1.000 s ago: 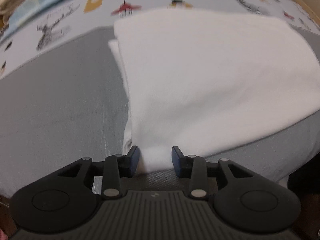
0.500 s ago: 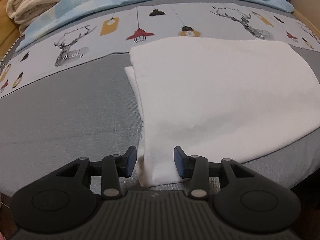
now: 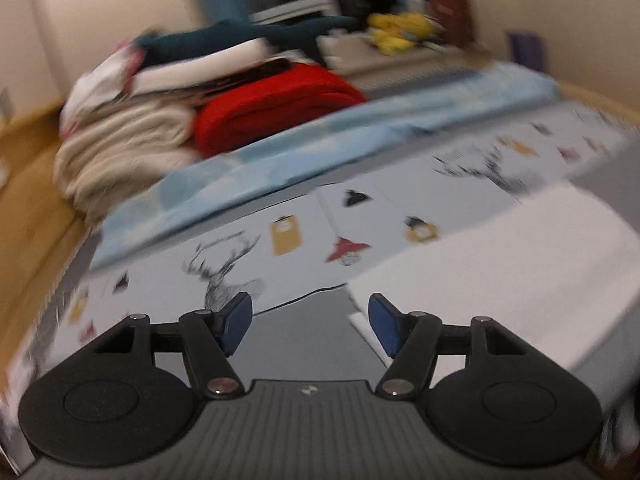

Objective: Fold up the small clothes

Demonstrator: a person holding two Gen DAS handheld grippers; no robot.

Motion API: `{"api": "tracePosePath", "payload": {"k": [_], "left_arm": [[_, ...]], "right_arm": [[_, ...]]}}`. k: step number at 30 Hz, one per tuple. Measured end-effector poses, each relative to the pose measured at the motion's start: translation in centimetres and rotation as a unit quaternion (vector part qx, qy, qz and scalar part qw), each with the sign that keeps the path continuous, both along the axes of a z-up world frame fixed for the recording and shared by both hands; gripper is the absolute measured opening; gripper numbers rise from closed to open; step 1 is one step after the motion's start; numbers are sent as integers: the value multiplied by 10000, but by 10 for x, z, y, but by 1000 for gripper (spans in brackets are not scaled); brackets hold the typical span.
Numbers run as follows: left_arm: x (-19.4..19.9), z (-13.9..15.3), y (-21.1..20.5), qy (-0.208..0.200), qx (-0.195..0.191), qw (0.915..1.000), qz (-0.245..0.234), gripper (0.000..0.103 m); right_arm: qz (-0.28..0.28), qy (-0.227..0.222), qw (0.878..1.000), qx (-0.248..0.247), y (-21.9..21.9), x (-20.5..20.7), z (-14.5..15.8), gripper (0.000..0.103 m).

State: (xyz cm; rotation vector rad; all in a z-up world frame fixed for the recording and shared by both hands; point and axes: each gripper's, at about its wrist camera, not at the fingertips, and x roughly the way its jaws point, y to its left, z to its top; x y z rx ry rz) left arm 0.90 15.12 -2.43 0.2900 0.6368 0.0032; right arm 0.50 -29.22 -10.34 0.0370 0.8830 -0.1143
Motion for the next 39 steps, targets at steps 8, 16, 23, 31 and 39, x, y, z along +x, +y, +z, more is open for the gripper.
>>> {"api": "tracePosePath", "payload": {"k": [8,16,23,31,39], "left_arm": [[12,13,45,-247,-1202,9857,1152,69],[16,17,90,28,-1651,9715,1702,69],[4,21,110,22,-1729,9672,1861,69],[-3,23,129,35,-1852,9616,2025,69],[-5,23,150,106,-1954,9556,2202,69]], "right_arm": [[132,232,9996,-25,18,9,-10,20],[1073,90,9938,291,92,19,-14,1],[2804,-107,9567,770,206,9,-20,2],[4230,6,9060,136,311,-12,-59,25],[4790,43,8773,-292,352,-15,-87,49]]}}
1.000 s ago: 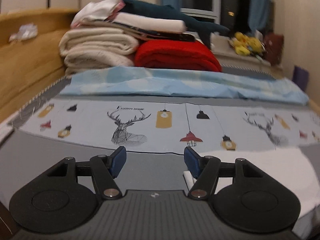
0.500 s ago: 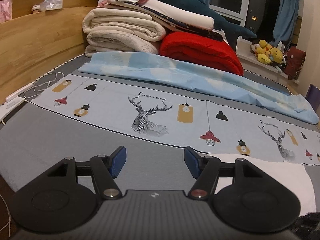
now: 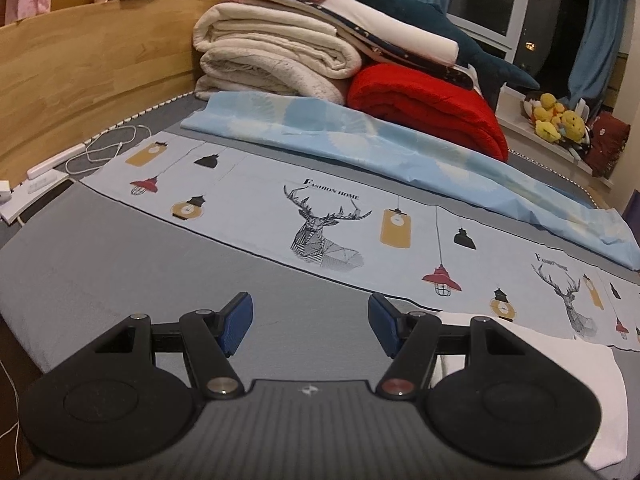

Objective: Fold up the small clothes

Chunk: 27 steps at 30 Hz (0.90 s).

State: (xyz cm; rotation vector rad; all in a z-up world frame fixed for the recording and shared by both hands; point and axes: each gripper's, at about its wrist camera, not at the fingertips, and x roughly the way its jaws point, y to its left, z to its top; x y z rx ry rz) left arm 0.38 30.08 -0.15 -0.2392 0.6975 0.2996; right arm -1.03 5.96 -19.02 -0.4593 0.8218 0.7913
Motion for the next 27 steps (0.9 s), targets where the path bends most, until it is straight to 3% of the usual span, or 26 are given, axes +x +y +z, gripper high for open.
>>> {"api": "tracePosePath", "payload": {"k": [4,5,8,9,14,16,20,24,27], "left_arm": [[1,-3,4,69,-1,10000,13,69],[3,-4,4,96,0,10000,3,69],[7,-7,3,173,-27,9998,-46,69],[10,-9,2,212,-69,9997,-80,69],[35,-31,-14,525,-703,9946,-555,74],[52,-53,-23,785,-1341,9843,-838,83],[92,-107,-50,1427,-2602,9461,-1295,85],[128,-144,-80,1918,-3039,9208,-1517,85],[149,-155,-92,1921,-3208,9135,-1606,85]], "right_arm": [[-65,-153,9998,-124,7,3,-2,49],[-88,-135,9998,-121,8,5,-1,44],[-4,-120,9999,-125,6,5,2,13],[-34,-145,9999,-85,5,5,6,10],[-305,-382,9977,475,-15,0,41,8],[-395,-473,9959,658,-27,0,54,8],[-648,-444,9918,1009,-55,6,76,8],[-850,-402,9869,1309,-85,8,93,8],[-897,-364,9851,1421,-99,7,98,8]]}}
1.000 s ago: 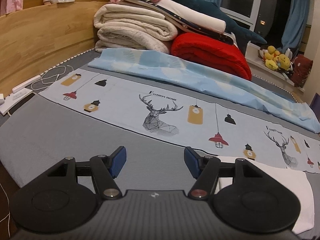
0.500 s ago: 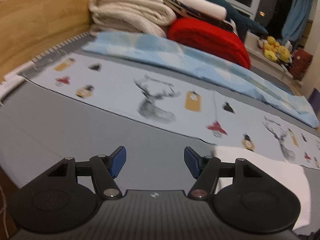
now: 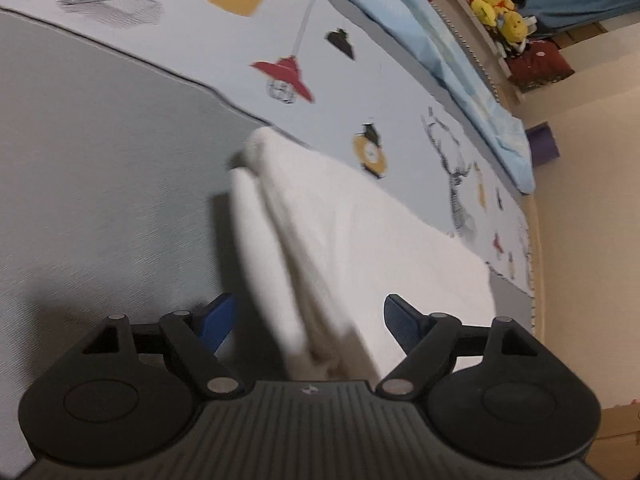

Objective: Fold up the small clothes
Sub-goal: 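Grasp the folded shirt end with the right gripper while the left gripper grasps it too, then fold the shirt over again with both grippers, pressing the bundle flat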

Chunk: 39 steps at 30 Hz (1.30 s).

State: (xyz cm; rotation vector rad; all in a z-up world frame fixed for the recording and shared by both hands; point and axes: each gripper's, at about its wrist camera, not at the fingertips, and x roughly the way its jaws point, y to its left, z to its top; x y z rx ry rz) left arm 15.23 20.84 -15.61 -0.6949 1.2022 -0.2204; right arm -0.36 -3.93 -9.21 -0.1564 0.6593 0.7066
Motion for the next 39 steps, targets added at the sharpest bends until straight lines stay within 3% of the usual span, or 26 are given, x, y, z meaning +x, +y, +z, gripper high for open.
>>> {"api": "tracePosePath", "payload": {"k": [2,3,4,5,6,7,9,13,16,18,23,28,30,32,33,35,36,38,39], "left_arm": [[9,-9,-6,125,68,9999,-28,80],[13,-13,-9,169,178,9997,-26,64],[15,-16,-11,185,258,9995,-39,39],[17,-17,-11,174,285,9994,-64,23],[18,-17,-10,150,306,9994,-75,14],[17,-14,-6,106,327,9994,-45,13],[13,-1,8,-67,310,9994,154,12],[-9,42,47,-518,791,9929,724,12],[-26,66,60,-782,1152,9869,816,12],[-28,69,56,-722,1242,9866,774,12],[-17,85,22,-851,1197,9873,602,12],[5,105,-73,-1370,984,9856,-79,17],[10,116,-113,-1756,744,9809,-387,28],[10,125,-144,-2122,449,9744,-599,50],[8,127,-154,-2231,495,9717,-600,61],[8,125,-171,-2259,731,9693,-642,61],[9,121,-175,-2151,802,9707,-715,59],[8,110,-181,-1890,1082,9723,-849,56],[7,105,-181,-1790,1218,9719,-924,53]], "right_arm": [[-2,22,10000,18,-3,0,1,8],[12,52,10000,37,-4,-1,2,8],[40,81,9999,49,-2,-1,2,8],[75,85,9999,50,0,-1,2,8],[107,83,9999,59,5,1,2,8],[146,92,9998,100,9,1,4,8],[272,96,9990,338,21,1,9,8],[337,251,9932,1084,32,5,27,8],[165,413,9887,1429,25,14,36,7],[8,558,9878,1452,16,18,33,7],[-496,556,9891,1267,-22,14,25,7],[-1450,228,9815,1225,-100,1,27,7],[-2024,82,9723,1169,-141,-6,28,7],[-2664,92,9589,971,-182,-10,21,6],[-2935,206,9524,797,-198,-9,13,6],[-3235,704,9428,387,-223,1,-14,7],[-3400,1242,9318,262,-240,9,-36,7],[-3600,1977,9109,407,-263,16,-68,11],[-3629,2133,9052,587,-272,17,-77,14]]}}
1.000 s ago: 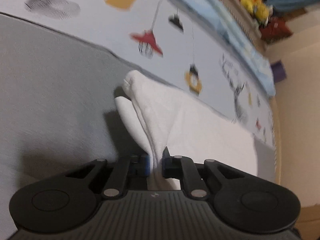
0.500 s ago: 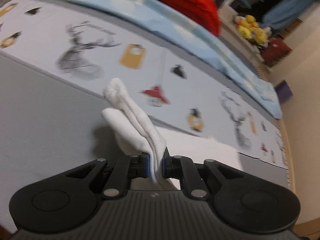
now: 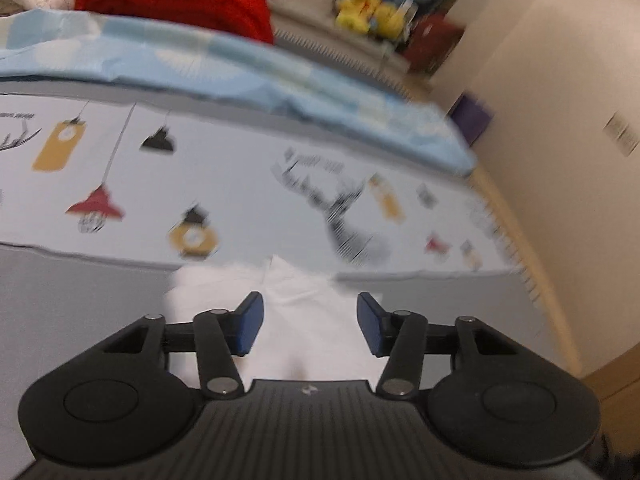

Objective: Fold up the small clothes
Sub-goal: 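Fold the shirt over again with both grippers, pressing the bundle flat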

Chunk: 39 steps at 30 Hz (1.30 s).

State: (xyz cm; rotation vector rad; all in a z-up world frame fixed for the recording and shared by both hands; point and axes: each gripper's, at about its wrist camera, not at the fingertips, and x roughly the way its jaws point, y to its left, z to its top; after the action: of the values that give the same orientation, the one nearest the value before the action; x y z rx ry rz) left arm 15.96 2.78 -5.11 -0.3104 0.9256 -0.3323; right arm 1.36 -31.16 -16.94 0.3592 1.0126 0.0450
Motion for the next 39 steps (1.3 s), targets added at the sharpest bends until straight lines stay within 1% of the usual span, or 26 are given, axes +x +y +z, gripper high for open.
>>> {"api": "tracePosePath", "payload": {"k": [2,4,5,6,7,8,9,10,11,12,14,15,17,19,20,21,22,23,25,27,29,30,33,34,36,39], "left_arm": [[-2,-8,2,189,300,9993,-104,48],[-11,-15,12,318,446,9980,-300,46],[-13,-18,12,356,524,9971,-425,46],[-15,-22,13,378,608,9959,-561,45],[-20,-26,11,396,696,9939,-760,45],[-23,-31,10,423,755,9920,-921,45],[-28,-36,7,447,821,9898,-1076,45],[-32,-40,6,451,858,9880,-1203,45],[-37,-48,4,459,854,9862,-1345,45],[-42,-56,1,503,839,9843,-1469,45],[-50,-79,-6,727,948,9769,-1771,44],[-53,-91,-11,833,1120,9714,-1923,44],[-59,-115,-20,966,1693,9546,-2253,43],[-61,-114,-21,863,1759,9492,-2461,48],[-56,-111,-14,983,1482,9549,-2376,51],[-50,-107,-5,1094,1162,9620,-2215,51],[-44,-103,6,1084,933,9693,-2001,51],[-40,-97,15,986,854,9749,-1803,51],[-27,-88,35,845,640,9846,-1387,52],[-14,-87,56,915,317,9911,-909,53],[-3,-90,72,1028,177,9934,-467,53],[3,-91,75,1072,127,9937,-318,57],[17,-98,84,1256,-111,9920,3,65],[21,-98,84,1293,-185,9914,70,67],[33,-102,85,1374,-375,9896,190,68],[47,-111,83,1542,-533,9862,269,68]], "right_arm": [[-261,-129,9992,273,-11,0,-1,16],[-504,-357,9946,838,-24,3,2,32],[-524,-423,9932,946,-27,5,3,45],[-493,-452,9928,994,-27,9,2,49],[-417,-377,9936,979,-24,15,-1,49],[-353,-218,9950,909,-22,21,-6,49],[-389,-34,9961,796,-20,26,-15,39],[-468,57,9960,760,-18,31,-17,24],[-561,87,9951,807,-19,32,-18,5],[-636,36,9947,806,-19,33,-18,5],[-461,125,9980,411,-10,37,-15,5],[-307,329,9988,168,-5,42,-17,5],[-199,642,9977,-76,1,46,-13,7],[-289,601,9977,-124,-3,55,8,10],[-283,413,9986,-158,-5,60,23,14],[-215,115,9995,-206,-7,68,41,28],[-144,-103,9995,-254,-8,75,52,37],[-24,-361,9988,-322,-8,85,65,50],[346,-693,9963,-368,-6,110,79,53],[741,-778,9941,-165,-1,143,77,57],[980,-553,9936,140,2,174,56,61],[991,-376,9938,323,3,185,42,61],[594,225,9953,734,-4,207,-2,61],[460,392,9945,852,-5,210,-10,60],[349,394,9935,1007,-8,210,-16,58],[449,478,9933,954,-3,209,-21,57]]}}
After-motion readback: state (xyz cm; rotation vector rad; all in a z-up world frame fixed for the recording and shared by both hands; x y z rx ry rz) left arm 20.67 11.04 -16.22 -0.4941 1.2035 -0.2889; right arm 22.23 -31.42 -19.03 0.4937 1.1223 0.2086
